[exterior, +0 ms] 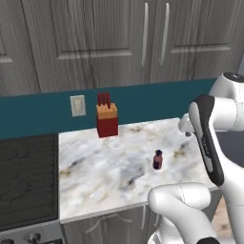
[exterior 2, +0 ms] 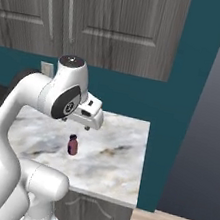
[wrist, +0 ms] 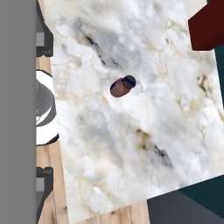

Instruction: Place the drinks on the dining counter in a tight cluster.

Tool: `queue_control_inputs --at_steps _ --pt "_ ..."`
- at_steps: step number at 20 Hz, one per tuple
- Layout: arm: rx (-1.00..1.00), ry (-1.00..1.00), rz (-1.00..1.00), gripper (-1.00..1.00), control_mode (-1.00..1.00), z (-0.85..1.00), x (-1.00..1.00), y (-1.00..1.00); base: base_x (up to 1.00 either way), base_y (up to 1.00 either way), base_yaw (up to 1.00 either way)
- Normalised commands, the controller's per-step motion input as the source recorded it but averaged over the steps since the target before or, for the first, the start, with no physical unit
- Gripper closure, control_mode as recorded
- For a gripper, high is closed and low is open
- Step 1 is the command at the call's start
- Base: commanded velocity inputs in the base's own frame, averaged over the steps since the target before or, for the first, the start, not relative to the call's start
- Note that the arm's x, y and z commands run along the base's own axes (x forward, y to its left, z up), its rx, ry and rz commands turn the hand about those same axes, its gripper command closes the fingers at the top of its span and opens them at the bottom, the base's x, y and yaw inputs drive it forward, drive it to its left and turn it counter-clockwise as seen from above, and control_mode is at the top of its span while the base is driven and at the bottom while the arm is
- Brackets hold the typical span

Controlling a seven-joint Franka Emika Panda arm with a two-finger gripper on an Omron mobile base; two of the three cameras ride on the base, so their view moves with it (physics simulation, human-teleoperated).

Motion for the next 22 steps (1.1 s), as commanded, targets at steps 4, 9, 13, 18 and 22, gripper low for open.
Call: queue_control_inputs --at_steps 4,9,13,18,22 --pt "0.00 0.00 0.00 -1.00 1.00 0.00 0.00 0.00 0.35 0.00 0.11" --pt "0.00 0.00 0.00 -1.00 1.00 0.00 0.00 0.00 0.01 0.00 0.02" --pt "0.00 0.00 0.00 -1.00 1.00 0.00 0.00 0.00 0.00 0.00 0.00" --pt "0.00 0.00 0.00 -1.00 -1.00 -0.10 0.02 0.01 0.00 0.00 0.00" --pt "0.00 0.00 0.00 -1.00 -1.00 -0.45 0.22 0.55 0.00 0.00 0.00"
